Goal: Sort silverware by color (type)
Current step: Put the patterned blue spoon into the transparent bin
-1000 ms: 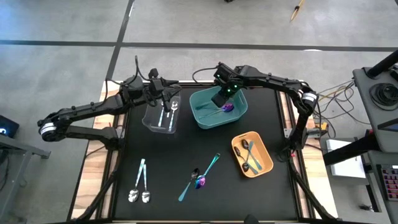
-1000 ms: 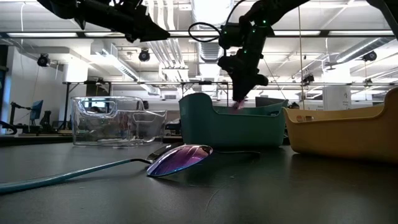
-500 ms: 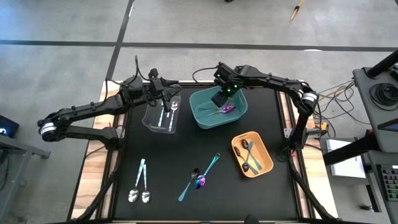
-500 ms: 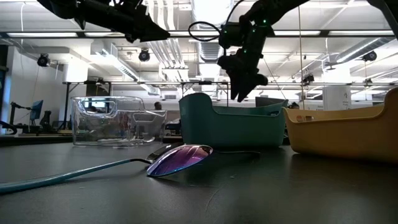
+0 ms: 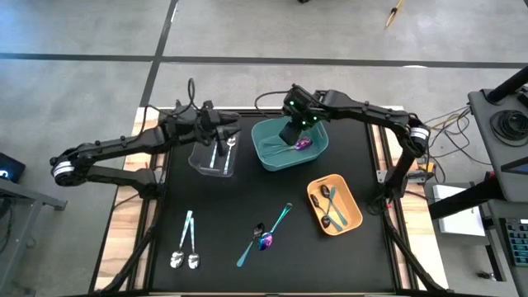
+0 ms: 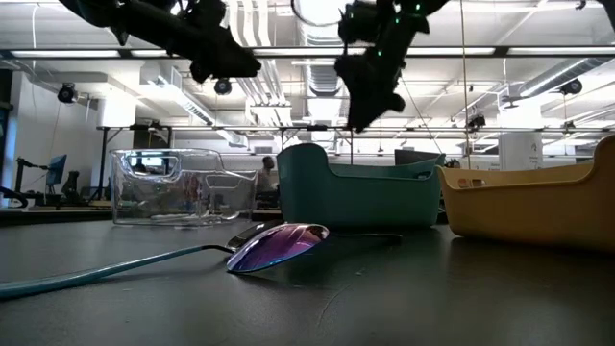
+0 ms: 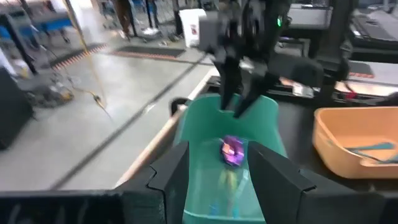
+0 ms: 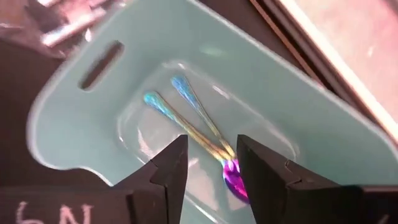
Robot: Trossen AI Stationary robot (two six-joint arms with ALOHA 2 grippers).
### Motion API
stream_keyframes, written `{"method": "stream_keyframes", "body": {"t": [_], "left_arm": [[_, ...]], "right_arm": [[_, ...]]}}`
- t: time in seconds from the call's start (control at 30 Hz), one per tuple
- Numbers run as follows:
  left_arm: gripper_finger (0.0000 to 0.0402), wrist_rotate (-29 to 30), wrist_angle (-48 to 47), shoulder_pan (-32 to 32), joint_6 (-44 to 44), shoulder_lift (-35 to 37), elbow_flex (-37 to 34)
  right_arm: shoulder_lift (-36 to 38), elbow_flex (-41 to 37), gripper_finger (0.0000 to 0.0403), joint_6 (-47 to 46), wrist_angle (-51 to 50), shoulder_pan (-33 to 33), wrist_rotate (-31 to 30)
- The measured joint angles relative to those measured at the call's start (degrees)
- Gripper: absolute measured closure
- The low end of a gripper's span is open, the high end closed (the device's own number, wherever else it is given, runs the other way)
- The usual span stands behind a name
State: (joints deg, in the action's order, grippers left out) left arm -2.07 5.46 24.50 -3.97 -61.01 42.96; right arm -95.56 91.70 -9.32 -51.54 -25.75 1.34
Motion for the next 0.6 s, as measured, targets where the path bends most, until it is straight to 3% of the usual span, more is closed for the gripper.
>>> {"method": "stream_keyframes", "body": {"t": [0.33,0.6], "left_arm": [[0.0256,-0.04,-9.36,-10.68,10.52,0.02,0.46],[0.0256,0.05,-23.06,-21.02,26.31,0.02,0.48]], "right_arm": [[4.19,0.0,0.0277,5.8,6.7,9.39,-2.88],[4.7,-0.75,0.0281,10.79,13.83,16.49,-2.87]]}}
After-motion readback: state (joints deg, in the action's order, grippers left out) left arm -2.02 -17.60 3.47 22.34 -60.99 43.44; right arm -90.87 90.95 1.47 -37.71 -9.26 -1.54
